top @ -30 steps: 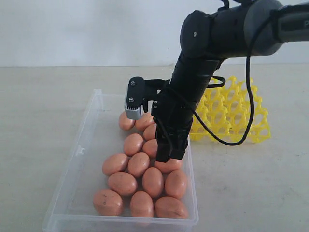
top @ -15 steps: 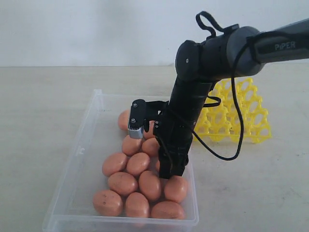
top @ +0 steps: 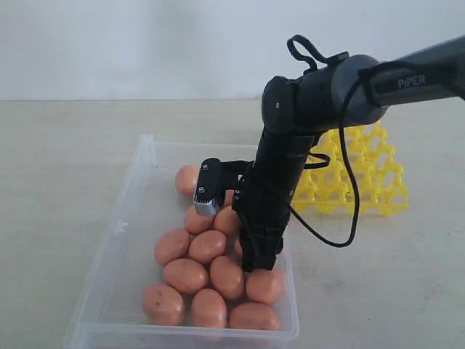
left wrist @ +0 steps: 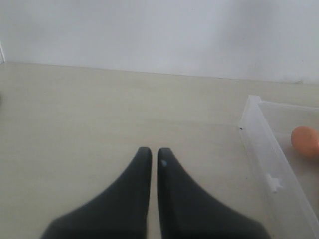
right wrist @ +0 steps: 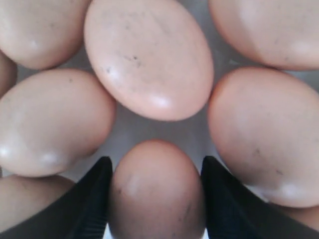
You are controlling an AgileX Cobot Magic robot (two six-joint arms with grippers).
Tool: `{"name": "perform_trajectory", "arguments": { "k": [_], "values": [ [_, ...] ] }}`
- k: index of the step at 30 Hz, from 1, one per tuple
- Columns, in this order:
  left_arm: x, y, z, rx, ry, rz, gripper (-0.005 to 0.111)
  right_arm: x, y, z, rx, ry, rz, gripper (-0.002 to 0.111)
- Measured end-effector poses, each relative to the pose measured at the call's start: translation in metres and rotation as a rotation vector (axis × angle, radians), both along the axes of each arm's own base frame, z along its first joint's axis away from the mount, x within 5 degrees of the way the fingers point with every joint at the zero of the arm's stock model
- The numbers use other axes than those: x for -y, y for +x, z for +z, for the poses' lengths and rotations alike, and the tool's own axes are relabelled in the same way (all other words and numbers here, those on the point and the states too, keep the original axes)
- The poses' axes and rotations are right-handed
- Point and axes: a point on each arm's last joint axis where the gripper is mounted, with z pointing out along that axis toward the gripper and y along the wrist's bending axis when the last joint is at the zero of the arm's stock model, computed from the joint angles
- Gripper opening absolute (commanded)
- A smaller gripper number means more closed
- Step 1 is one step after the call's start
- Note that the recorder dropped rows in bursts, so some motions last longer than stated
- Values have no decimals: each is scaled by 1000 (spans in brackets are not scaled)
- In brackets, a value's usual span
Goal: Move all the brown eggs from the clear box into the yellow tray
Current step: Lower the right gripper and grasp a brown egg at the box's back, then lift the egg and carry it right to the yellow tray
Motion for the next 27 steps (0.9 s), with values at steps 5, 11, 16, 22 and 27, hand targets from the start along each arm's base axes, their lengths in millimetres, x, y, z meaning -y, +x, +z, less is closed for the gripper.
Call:
{"name": "perform_trajectory", "arguments": {
  "k": [5, 11, 16, 22, 27],
  "values": [
    [0, 0, 0, 0, 0, 0, 4, 1, 0, 7, -9, -4, -98, 0],
    [0, 0, 0, 0, 0, 0, 4, 2, -3, 58, 101, 70, -210, 0],
    [0, 0, 0, 0, 0, 0, 4, 5, -9, 120, 262, 247, -387, 0],
    [0, 0, 0, 0, 0, 0, 4, 58, -12, 146, 409, 518, -864, 0],
    [0, 0, 0, 0, 0, 0, 4, 127, -25, 125, 594, 586, -1270, 0]
  ]
}}
